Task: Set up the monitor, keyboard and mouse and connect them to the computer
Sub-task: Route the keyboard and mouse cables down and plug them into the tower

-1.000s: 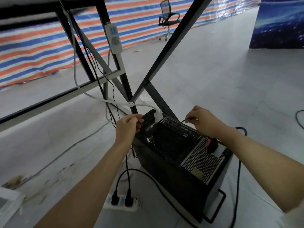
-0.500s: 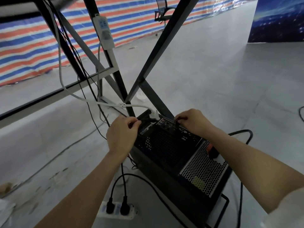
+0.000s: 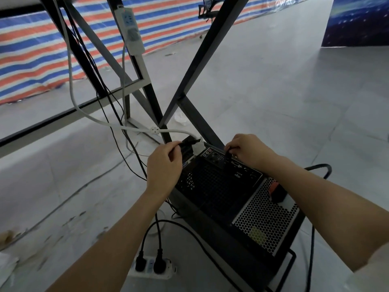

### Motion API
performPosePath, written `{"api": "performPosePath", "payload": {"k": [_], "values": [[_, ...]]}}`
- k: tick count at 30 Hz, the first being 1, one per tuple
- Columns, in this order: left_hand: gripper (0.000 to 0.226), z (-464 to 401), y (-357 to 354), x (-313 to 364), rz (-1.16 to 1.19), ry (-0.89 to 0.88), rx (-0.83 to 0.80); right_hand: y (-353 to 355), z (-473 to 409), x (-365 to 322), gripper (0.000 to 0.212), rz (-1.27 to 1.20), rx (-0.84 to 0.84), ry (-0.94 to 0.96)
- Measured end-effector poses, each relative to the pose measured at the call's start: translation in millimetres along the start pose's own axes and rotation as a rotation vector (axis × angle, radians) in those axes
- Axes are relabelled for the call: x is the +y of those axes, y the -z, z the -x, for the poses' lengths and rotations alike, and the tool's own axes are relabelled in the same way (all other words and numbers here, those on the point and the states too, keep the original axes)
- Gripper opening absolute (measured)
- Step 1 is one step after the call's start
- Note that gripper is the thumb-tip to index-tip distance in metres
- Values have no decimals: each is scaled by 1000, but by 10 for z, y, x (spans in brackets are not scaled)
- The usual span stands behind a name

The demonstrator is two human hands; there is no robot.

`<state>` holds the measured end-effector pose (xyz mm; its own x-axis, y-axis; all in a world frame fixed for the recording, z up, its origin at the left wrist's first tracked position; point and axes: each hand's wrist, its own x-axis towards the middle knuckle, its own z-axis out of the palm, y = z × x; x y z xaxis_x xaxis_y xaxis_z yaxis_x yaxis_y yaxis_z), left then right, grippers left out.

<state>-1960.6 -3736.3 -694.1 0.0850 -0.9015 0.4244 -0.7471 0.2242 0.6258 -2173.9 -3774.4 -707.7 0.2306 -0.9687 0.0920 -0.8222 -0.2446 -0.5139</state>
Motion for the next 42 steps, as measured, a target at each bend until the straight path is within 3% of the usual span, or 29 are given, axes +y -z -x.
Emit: {"api": "performPosePath", "payload": {"k": [10,17,22,26,30,32,36,40,42], "values": [[27,-39,-75,113,154,129,1,-90,-91,50,28,-33,-54,-55],[14,-51,-41,216,227,75,24,-48,-34,-18,30,123,-53,-46],[11,7,51,254,304,86,28,90,177,-102,31,82,-33,134],[11,68,103,241,326,90,19,218,213,-208,24,184,2,304],[11,111,140,291,325,41,-6,253,0,-331,27,4,-3,54],[9,137,125,311,284,-24,-47,244,-114,-373,33,-174,67,-154],[13,155,0,309,65,-186,-211,221,-227,-279,27,-644,117,-490],[17,38,-213,254,-132,-173,-369,172,-164,-84,14,-929,120,-693],[17,-17,-302,265,-173,-171,-382,150,-125,-21,20,-989,103,-772]]}}
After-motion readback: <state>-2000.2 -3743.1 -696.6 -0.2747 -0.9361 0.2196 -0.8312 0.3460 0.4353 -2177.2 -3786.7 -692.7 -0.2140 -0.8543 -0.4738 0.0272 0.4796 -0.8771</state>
